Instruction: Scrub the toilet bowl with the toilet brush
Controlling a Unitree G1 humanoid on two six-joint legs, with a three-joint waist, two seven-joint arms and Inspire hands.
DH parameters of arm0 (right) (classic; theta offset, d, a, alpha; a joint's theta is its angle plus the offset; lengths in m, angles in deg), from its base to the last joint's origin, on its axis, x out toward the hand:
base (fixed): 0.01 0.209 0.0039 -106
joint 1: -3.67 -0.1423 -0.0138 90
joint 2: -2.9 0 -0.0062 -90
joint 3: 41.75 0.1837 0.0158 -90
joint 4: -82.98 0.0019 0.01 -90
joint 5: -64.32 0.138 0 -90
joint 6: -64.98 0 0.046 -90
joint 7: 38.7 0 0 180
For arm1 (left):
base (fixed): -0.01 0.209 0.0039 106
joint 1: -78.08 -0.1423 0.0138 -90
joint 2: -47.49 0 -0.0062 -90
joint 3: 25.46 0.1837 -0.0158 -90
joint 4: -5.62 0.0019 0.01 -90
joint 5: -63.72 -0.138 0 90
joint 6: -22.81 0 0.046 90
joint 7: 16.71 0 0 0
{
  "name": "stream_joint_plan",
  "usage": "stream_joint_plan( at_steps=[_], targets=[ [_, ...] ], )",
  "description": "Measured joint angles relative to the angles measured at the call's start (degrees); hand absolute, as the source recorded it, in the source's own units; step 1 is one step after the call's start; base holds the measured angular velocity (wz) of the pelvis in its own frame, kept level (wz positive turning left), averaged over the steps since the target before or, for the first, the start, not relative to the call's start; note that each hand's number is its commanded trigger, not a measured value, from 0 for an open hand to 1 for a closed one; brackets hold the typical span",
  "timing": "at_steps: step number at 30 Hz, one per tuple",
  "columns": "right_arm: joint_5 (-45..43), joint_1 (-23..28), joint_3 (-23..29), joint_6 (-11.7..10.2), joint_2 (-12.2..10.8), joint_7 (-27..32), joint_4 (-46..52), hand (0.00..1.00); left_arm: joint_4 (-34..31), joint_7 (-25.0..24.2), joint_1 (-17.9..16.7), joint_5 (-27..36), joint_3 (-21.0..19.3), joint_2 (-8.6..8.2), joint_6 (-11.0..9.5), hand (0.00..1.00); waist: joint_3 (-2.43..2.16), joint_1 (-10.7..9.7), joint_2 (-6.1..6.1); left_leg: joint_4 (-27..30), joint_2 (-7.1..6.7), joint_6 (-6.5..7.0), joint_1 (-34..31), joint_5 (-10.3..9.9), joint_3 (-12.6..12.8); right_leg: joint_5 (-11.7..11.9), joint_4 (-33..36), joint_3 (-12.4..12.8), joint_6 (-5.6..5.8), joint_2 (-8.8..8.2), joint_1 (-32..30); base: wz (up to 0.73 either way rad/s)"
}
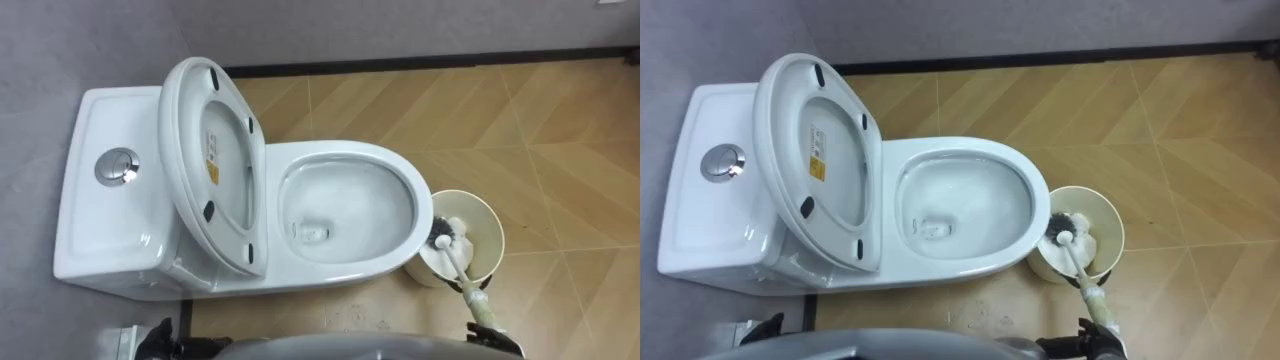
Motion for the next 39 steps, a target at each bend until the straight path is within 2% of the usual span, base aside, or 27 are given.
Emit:
stream_joint_plan(
  at_steps=[4,7,8,12,20,28,33,36,39],
  targets=[
    [0.0,0.1,0.0,0.0,-0.1,0.4,0.1,0.00,0.0,0.0,0.0,0.0,0.0,-0.04,-0.1,0.00,0.11,0.0,0.17,0.0,-0.06,0.00,0.4,0.0,-0.4,0.0,0.0,-0.6,0.00,-0.04,0.5,0.05],
    [-0.5,0.2,0.0,-0.1,-0.1,0.7,0.1,0.00,0.0,0.0,-0.1,-0.1,0.0,-0.21,-0.1,0.00,0.81,0.0,0.37,0.0,-0.03,0.01,1.0,-0.1,-1.0,0.0,0.1,-1.1,0.00,-0.01,1.4,0.06],
    [-1.4,0.1,0.0,0.0,0.0,0.8,0.3,0.00,-0.1,0.0,-0.1,-0.1,0.0,-0.34,-0.1,0.00,0.67,0.1,0.71,0.0,0.03,-0.01,0.9,-0.3,-1.0,0.0,0.1,-1.3,0.01,0.04,1.3,0.00],
    [-3.3,-0.4,-0.4,-0.1,0.0,1.5,0.4,0.00,-0.1,0.0,0.1,-0.1,-0.1,-0.43,-0.1,0.00,0.70,0.2,0.58,0.1,0.08,-0.03,1.0,-0.3,-0.9,0.0,0.1,-1.4,0.01,0.09,1.4,-0.02],
    [-6.6,-0.9,-0.6,-0.1,-0.3,4.8,1.5,0.00,0.9,0.0,0.4,0.0,0.0,-0.44,-0.6,0.00,0.37,0.9,0.70,0.5,0.11,-0.01,0.7,-0.3,-0.2,0.0,0.1,-1.1,0.00,0.04,0.9,-0.02],
    [-6.8,-1.5,-0.6,-1.5,-0.3,10.5,4.3,0.00,1.0,0.0,-0.5,0.1,-0.1,-0.43,-1.2,0.00,0.49,2.3,0.45,0.7,0.15,0.07,1.0,-0.3,0.2,0.0,0.6,-1.3,0.01,-0.07,1.0,-0.02],
    [-7.2,-2.4,-0.5,-2.3,-0.3,15.0,4.6,0.00,0.9,0.0,0.1,0.5,0.0,-0.38,-1.9,0.00,0.47,2.2,0.28,1.2,0.10,0.26,-0.3,-0.4,-0.3,0.0,1.4,-3.4,0.03,-0.35,0.7,0.06],
    [-9.1,-4.3,-0.5,-2.7,-0.3,17.6,4.6,0.00,1.1,0.0,1.1,1.0,0.1,-0.06,-2.4,0.00,0.43,1.4,0.20,3.0,0.00,0.39,-3.5,-0.4,-1.3,-0.1,2.2,-4.3,0.09,-0.55,-1.7,0.17],
    [-9.0,-6.4,-0.4,-3.3,0.3,20.3,2.3,0.00,1.3,0.0,3.0,2.0,0.7,0.28,-2.6,0.00,0.18,0.8,0.41,4.8,-0.08,0.54,-7.2,-0.3,-2.4,0.0,3.0,-5.6,0.08,-0.72,-4.2,0.22]
  ],
)
